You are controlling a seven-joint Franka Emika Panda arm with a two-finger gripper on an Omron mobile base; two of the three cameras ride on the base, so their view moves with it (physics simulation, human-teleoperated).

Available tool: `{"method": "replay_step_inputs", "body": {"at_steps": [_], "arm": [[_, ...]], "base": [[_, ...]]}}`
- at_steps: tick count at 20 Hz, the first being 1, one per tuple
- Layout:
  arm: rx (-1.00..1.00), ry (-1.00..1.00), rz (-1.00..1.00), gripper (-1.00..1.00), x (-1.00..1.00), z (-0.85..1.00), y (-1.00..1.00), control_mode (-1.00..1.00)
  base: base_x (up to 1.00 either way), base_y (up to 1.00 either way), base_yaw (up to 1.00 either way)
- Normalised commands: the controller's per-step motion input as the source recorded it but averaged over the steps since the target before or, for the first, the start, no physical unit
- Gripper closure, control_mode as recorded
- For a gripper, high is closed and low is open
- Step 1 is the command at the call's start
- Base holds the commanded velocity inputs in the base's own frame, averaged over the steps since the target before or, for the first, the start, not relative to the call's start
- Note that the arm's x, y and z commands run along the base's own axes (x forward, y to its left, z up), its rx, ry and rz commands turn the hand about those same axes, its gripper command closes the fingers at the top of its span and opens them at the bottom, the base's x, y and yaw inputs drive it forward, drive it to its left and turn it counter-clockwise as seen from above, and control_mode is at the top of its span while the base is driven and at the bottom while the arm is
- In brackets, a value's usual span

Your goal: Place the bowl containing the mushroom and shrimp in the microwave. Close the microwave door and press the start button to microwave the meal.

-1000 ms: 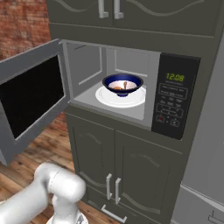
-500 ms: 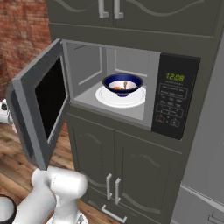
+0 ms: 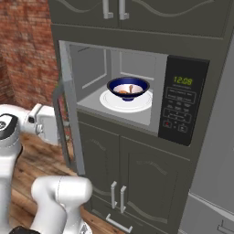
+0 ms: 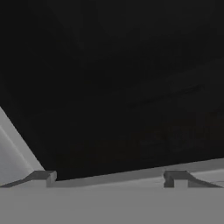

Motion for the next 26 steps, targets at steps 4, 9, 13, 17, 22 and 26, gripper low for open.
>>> {"method": "replay_step_inputs", "body": {"at_steps": [4,9,13,17,22,26], "arm": [[0.03,-0.10,0.00,-1.00,0.27,0.00,-0.85,-1.00],[0.05,-0.11,0.00,-1.00,0.52,0.10,-0.61,-1.00],[0.05,-0.10,0.04,-1.00,0.62,0.10,-0.43,-1.00],[0.04,-0.08,0.06,-1.00,0.69,0.02,-0.35,-1.00],[0.04,-0.03,0.08,-1.00,0.76,0.00,-0.34,-1.00],[0.02,0.00,0.10,-1.00,0.76,0.00,-0.32,-1.00]], "base": [[0.00,0.00,0.00],[0.00,0.00,0.00],[0.00,0.00,0.00],[0.00,0.00,0.00],[0.00,0.00,0.00],[0.00,0.00,0.00]]}}
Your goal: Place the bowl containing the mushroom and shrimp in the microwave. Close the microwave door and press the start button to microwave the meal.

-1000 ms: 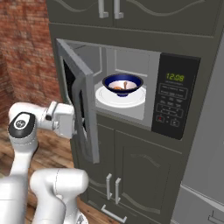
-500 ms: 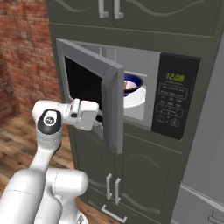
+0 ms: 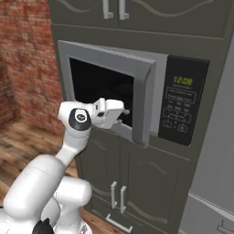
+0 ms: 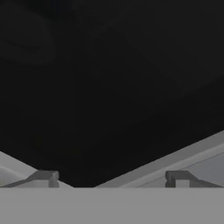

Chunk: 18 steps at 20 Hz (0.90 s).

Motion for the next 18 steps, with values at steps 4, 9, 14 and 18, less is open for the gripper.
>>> {"method": "replay_step_inputs", "body": {"at_steps": [4,9,14,18], "arm": [[0.01,0.00,0.12,-1.00,0.78,0.00,-0.26,-1.00],[0.03,0.00,0.18,-1.00,0.70,0.00,-0.20,-1.00],[0.03,0.00,0.22,-1.00,0.56,0.00,-0.20,-1.00],[0.02,0.00,0.24,-1.00,0.23,0.02,-0.26,-1.00]], "base": [[0.00,0.00,0.00],[0.00,0.00,0.00],[0.00,0.00,0.00],[0.00,0.00,0.00]]}}
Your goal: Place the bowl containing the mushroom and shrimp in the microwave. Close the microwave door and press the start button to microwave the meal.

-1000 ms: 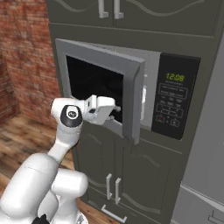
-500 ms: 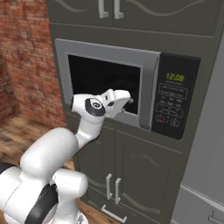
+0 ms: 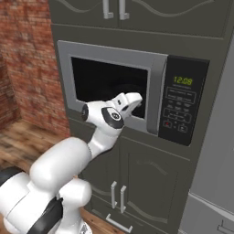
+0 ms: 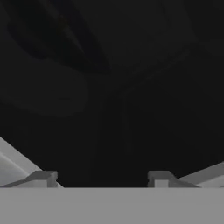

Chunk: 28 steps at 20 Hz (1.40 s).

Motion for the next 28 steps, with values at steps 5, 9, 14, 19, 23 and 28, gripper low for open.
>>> {"method": "replay_step_inputs", "body": {"at_steps": [5,9,14,19,23,28], "arm": [[0.00,0.05,0.24,-1.00,-0.44,0.54,-0.09,-1.00],[0.00,0.12,0.24,-1.00,-0.68,0.70,0.00,-1.00],[0.00,0.16,0.20,-1.00,-0.48,0.76,0.13,-1.00],[0.02,0.22,0.10,-1.00,-0.46,0.84,0.11,-1.00],[0.14,0.14,0.02,-1.00,-0.69,0.77,0.00,-1.00],[0.06,0.13,0.00,-1.00,-0.60,0.17,-0.08,-1.00]], "base": [[0.00,0.00,0.00],[0.00,0.00,0.00],[0.00,0.00,0.00],[0.00,0.00,0.00],[0.00,0.00,0.00],[0.00,0.00,0.00]]}}
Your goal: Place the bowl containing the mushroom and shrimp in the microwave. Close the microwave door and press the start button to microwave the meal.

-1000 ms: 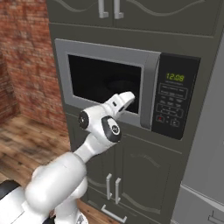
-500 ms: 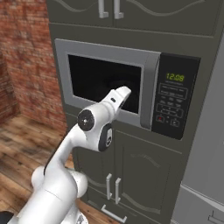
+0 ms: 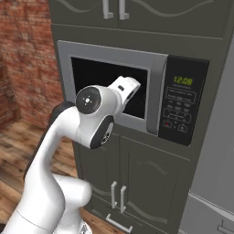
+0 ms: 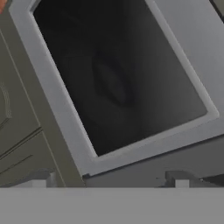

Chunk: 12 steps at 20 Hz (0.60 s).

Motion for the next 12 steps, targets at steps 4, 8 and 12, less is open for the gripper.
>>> {"method": "replay_step_inputs", "body": {"at_steps": [4,8,12], "arm": [[0.00,0.04,-0.01,-1.00,-0.47,-0.05,-0.11,-1.00],[0.00,0.00,-0.03,1.00,-0.52,-0.16,-0.06,-1.00],[0.03,-0.04,-0.05,1.00,-0.36,-0.28,-0.02,-1.00]], "base": [[0.00,0.00,0.00],[0.00,0.00,0.00],[0.00,0.00,0.00]]}}
